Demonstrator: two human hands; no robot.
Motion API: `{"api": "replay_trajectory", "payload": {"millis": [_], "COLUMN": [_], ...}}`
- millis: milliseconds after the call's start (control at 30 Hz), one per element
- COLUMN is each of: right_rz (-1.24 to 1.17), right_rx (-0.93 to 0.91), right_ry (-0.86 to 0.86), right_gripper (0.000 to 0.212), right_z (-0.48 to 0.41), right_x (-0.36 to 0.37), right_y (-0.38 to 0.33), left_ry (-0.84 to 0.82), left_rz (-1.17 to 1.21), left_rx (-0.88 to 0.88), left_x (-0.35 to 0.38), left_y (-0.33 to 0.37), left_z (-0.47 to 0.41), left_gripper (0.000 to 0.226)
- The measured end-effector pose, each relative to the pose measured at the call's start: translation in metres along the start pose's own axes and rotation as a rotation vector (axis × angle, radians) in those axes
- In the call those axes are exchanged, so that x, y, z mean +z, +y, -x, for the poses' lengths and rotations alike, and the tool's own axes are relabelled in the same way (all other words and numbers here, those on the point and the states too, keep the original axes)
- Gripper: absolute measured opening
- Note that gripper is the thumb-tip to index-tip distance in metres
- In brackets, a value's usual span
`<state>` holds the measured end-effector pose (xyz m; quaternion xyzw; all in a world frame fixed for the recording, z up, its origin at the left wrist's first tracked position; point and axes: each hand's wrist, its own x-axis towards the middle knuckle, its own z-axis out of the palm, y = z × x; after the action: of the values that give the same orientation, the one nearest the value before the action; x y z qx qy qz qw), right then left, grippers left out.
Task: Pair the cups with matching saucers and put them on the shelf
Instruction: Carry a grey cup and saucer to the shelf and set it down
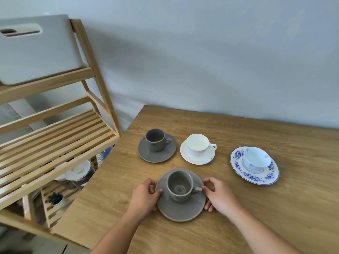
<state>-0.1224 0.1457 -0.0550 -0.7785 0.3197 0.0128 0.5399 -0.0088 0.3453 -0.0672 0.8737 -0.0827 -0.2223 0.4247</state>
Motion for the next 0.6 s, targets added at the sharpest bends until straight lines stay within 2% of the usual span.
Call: {"api": "replay_trajectory", "payload": {"millis": [333,600], "right_rz": [0.007,0.067], "right_rx": [-0.112,-0.287], "right_ry": [-0.126,-0.283], "right_gripper": [0.012,0.008], "right_z": [-0.007,-0.035], "right_x": [0.000,0.059], "right_y": [-0.023,-0.096], "left_ry": [0.133,0.320], "left_rz": [0.132,0.233], "left_rx": [-0.034,-0.053], "left_x": [-0.015,-0.100], "left_y": [0.000,-0.013], "left_z": [0.022,0.031], "left_gripper": [0.011,0.008]}}
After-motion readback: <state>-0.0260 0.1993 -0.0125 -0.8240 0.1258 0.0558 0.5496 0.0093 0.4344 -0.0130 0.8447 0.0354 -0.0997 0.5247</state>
